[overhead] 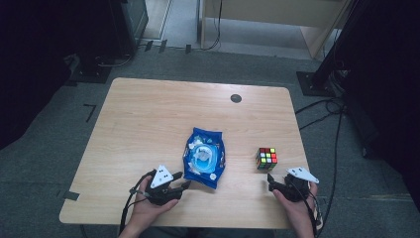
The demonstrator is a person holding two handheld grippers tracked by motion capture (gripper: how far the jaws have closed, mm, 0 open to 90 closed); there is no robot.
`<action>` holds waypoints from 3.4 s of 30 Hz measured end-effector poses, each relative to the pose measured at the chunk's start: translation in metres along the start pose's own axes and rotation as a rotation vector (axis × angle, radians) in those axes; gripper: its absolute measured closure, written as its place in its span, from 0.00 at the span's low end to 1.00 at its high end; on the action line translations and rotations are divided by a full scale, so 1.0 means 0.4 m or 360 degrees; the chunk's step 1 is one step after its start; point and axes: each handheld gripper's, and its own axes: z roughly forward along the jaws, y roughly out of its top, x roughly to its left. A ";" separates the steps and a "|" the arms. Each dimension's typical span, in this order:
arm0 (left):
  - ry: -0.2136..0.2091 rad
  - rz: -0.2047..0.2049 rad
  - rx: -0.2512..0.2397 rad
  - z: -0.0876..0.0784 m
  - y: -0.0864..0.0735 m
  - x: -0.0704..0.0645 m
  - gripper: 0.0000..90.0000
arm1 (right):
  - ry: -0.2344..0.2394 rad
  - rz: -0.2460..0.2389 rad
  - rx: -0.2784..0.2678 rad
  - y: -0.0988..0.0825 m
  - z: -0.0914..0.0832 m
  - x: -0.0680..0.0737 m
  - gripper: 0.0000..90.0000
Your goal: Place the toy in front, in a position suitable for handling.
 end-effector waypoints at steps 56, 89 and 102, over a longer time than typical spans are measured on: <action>0.0044 -0.0026 0.0013 -0.021 -0.010 0.032 0.74 | 0.0503 0.0049 0.0125 0.115 0.163 0.427 0.69; 0.0346 -0.0167 0.0016 -0.172 -0.096 0.226 0.47 | 0.0559 -0.0108 -0.0046 0.256 0.155 0.563 0.40; 0.0385 -0.0228 0.0090 -0.174 -0.118 0.253 0.43 | 0.0249 -0.0124 -0.0266 0.265 0.042 0.313 0.19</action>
